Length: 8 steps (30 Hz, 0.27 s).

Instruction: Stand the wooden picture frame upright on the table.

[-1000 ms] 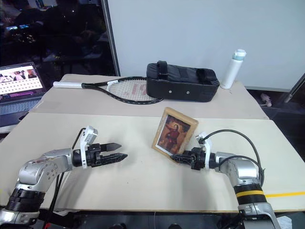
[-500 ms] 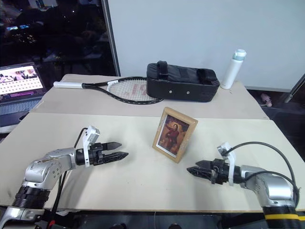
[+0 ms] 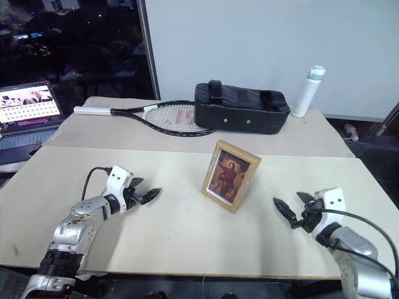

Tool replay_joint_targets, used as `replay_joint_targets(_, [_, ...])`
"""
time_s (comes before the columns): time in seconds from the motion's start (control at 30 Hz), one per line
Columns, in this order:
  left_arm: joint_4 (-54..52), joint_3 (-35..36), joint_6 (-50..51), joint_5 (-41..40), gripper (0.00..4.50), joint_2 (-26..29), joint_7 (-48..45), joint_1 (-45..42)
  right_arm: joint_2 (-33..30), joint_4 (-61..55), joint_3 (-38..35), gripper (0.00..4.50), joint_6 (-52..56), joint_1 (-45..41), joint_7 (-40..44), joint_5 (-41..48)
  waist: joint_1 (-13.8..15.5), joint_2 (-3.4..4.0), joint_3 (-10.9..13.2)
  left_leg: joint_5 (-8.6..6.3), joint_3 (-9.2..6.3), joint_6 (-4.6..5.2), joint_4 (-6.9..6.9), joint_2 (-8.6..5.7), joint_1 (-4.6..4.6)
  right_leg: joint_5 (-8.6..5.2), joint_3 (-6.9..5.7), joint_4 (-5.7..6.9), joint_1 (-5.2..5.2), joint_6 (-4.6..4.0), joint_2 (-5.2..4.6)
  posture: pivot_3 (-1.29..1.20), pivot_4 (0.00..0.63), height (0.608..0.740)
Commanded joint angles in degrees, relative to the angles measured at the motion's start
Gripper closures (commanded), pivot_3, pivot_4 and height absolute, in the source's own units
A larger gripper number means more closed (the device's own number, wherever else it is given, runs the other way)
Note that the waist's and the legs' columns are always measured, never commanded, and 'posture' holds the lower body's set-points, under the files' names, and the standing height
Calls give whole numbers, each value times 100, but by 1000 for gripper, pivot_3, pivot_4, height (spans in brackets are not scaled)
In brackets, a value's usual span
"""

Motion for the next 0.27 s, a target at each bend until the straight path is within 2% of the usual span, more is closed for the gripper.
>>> replay_joint_targets(0.03, [-208, 6, -242, 178, 0, -104, 202, 129, 228, -315, 3, 13, -214, -67, -492, -111, -39, 3, -2, 0, 0, 0, -1, 0, 0, 0, 0, 0, -1, 0, 0, 0, 150, 696])
replay_joint_targets(0.2, [-382, 6, -97, 71, 0, -174, 131, 250, 406, -230, 199, 13, -402, -88, -721, -285, -57, 6, -3, 0, -1, 0, -3, 0, 7, 0, 0, 4, 2, -1, 1, 0, 150, 696])
replay_joint_targets(0.27, [-526, 175, 312, -182, 0, -248, 219, 229, 406, -175, 225, 13, -413, -101, -757, -298, -53, 6, -3, 0, 0, 0, -2, 0, 6, 0, 0, 3, 3, 0, 0, 0, 150, 696])
